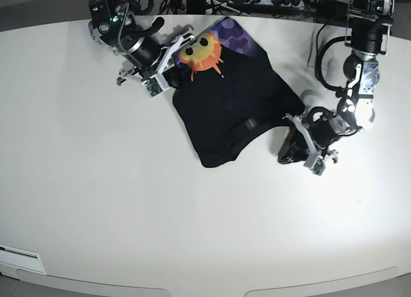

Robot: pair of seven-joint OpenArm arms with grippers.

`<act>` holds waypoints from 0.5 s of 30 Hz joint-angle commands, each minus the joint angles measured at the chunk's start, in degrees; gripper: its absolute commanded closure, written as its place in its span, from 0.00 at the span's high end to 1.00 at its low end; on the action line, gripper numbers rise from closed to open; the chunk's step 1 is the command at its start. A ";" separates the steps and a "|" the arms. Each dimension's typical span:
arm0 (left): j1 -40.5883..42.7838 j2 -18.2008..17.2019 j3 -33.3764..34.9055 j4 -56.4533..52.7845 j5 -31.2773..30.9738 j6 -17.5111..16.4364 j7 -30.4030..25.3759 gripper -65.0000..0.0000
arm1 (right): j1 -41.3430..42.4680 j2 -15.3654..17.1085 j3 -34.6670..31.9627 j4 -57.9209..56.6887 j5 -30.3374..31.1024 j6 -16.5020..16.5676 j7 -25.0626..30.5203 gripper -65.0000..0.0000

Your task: Fold the T-shirt properly

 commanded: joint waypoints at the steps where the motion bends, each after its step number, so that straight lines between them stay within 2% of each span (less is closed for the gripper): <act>1: -1.81 0.55 -0.42 0.50 -0.94 -0.38 -1.07 0.00 | -0.33 -0.66 -0.09 1.79 -0.22 0.55 0.59 0.00; 4: -4.26 2.75 -0.42 0.79 -1.66 -0.38 3.26 0.00 | 0.68 -2.03 -0.07 2.14 -5.92 -0.63 1.73 0.00; 6: -6.23 1.66 -0.44 2.64 -5.11 -0.38 8.20 0.00 | 3.41 -1.97 -0.07 2.14 -8.44 -3.28 1.84 0.00; 8: -7.82 -0.81 -0.96 6.62 -10.47 -0.38 14.64 0.00 | 6.62 -1.75 -0.02 2.14 -9.49 -4.35 1.81 0.00; 11: -7.78 -5.38 -5.16 17.51 -26.03 -0.38 31.91 0.00 | 11.41 -0.81 -0.02 2.12 -9.42 -5.31 1.33 0.00; 13: -5.95 -8.66 -9.68 25.16 -39.78 -0.38 44.48 0.00 | 13.81 -0.74 -0.02 2.12 -9.49 -5.18 -0.13 0.00; 15: -2.54 -12.63 -14.10 30.38 -52.46 -0.38 54.36 0.00 | 15.52 -0.76 -0.02 2.12 -9.40 -4.98 -1.46 0.00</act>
